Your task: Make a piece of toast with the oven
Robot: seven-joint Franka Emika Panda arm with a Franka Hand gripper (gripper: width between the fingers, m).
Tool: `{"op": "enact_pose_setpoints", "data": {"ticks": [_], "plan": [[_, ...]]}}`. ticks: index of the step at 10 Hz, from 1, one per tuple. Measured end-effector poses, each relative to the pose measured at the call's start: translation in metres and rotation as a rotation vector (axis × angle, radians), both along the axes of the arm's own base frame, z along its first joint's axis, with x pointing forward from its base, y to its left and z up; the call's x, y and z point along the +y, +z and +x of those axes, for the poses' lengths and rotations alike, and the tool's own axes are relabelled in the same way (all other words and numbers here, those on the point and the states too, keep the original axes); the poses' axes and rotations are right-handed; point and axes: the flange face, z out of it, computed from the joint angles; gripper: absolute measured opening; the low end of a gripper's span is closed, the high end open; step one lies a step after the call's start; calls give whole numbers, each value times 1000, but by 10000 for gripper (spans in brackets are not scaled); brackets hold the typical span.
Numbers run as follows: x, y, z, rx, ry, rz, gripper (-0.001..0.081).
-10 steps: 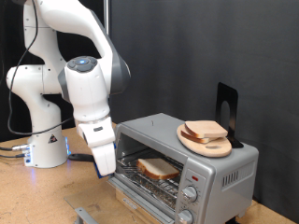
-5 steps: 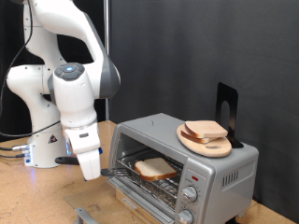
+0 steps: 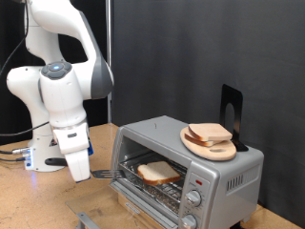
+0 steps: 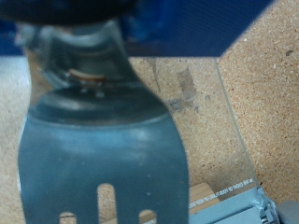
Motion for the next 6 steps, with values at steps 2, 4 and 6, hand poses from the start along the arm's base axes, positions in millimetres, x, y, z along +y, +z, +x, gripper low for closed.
{"op": "enact_pose_setpoints", "data": {"ticks": [2, 4, 6], "plan": [[-3, 2, -5, 0, -22, -1, 391], [-3, 2, -5, -9, -13, 14, 391], [-3, 2, -4, -14, -21, 19, 391]]}}
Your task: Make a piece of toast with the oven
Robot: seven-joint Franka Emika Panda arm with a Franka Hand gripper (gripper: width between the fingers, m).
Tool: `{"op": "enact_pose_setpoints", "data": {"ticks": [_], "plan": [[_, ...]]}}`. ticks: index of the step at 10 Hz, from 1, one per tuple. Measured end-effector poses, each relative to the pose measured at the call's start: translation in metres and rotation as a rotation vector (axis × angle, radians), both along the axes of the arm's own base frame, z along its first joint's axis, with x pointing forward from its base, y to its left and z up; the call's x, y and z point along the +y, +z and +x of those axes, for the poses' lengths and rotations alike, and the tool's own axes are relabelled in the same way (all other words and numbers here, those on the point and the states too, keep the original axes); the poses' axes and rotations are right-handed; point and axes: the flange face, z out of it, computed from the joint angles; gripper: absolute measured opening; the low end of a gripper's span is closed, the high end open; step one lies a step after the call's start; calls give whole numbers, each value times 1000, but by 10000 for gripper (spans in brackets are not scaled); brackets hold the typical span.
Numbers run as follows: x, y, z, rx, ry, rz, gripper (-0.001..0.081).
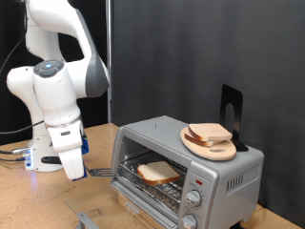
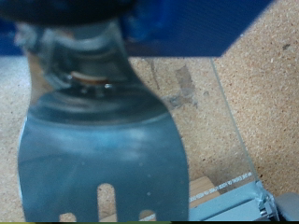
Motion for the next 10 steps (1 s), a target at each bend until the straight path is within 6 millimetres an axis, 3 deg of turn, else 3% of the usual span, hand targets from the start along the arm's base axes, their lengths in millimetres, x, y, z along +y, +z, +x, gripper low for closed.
{"op": "enact_pose_setpoints", "data": {"ticks": [3, 10], "plan": [[6, 5, 11, -40, -17, -13, 391], [49, -6, 38, -25, -29, -23, 391]]}}
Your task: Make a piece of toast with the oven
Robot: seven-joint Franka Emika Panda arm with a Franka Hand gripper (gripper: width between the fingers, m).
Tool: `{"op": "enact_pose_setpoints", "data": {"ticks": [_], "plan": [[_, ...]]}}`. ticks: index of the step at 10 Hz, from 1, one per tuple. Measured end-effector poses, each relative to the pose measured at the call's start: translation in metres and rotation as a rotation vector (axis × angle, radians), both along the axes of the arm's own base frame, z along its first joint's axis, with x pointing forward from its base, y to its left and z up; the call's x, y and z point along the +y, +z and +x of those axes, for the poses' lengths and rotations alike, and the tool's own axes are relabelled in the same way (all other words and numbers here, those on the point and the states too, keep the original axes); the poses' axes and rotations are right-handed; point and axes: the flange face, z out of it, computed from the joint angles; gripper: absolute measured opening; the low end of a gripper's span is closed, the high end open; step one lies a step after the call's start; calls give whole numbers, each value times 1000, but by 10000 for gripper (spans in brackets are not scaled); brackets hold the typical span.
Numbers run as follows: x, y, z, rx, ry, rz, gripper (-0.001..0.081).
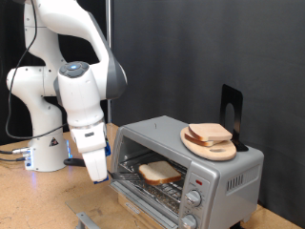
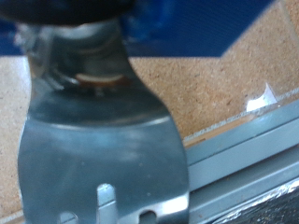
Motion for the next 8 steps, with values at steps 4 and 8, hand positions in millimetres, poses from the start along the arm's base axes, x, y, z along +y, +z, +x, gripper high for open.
{"op": "enact_pose_setpoints", "data": {"ticks": [4, 8], "plan": [[11, -5, 13, -5, -2, 6, 391], [2, -6, 1, 20, 63, 36, 391]]}}
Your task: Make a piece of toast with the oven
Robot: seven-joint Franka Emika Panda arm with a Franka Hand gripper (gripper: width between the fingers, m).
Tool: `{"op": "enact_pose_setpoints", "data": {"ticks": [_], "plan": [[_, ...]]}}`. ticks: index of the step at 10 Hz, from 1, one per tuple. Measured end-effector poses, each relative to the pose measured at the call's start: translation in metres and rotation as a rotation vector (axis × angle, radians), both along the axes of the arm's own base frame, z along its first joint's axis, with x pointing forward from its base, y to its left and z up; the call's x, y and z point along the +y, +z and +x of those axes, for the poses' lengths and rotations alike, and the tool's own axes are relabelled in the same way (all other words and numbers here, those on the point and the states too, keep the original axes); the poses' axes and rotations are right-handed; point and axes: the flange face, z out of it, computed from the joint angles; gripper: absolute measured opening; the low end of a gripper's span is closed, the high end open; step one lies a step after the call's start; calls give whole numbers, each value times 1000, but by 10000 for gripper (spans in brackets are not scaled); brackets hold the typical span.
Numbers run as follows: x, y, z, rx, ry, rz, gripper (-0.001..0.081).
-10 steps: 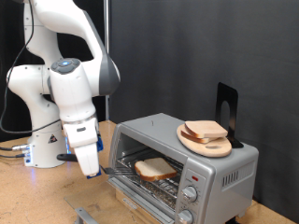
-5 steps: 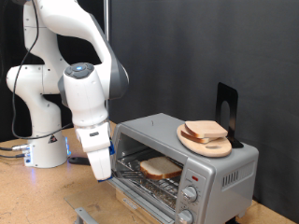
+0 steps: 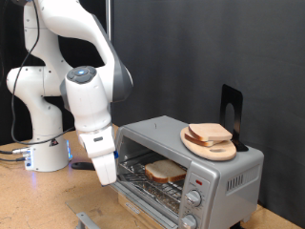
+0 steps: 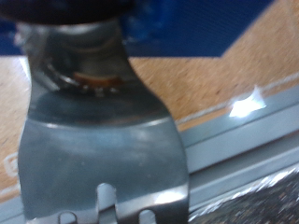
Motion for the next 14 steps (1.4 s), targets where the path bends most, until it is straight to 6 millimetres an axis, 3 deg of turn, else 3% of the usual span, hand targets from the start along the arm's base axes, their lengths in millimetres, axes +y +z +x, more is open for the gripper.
{"op": "enact_pose_setpoints", "data": {"ticks": [5, 8, 14], "plan": [[-34, 7, -42, 8, -32, -19, 391], [-33, 6, -43, 4, 5, 8, 391], [-46, 72, -53, -117, 1, 84, 391]]}}
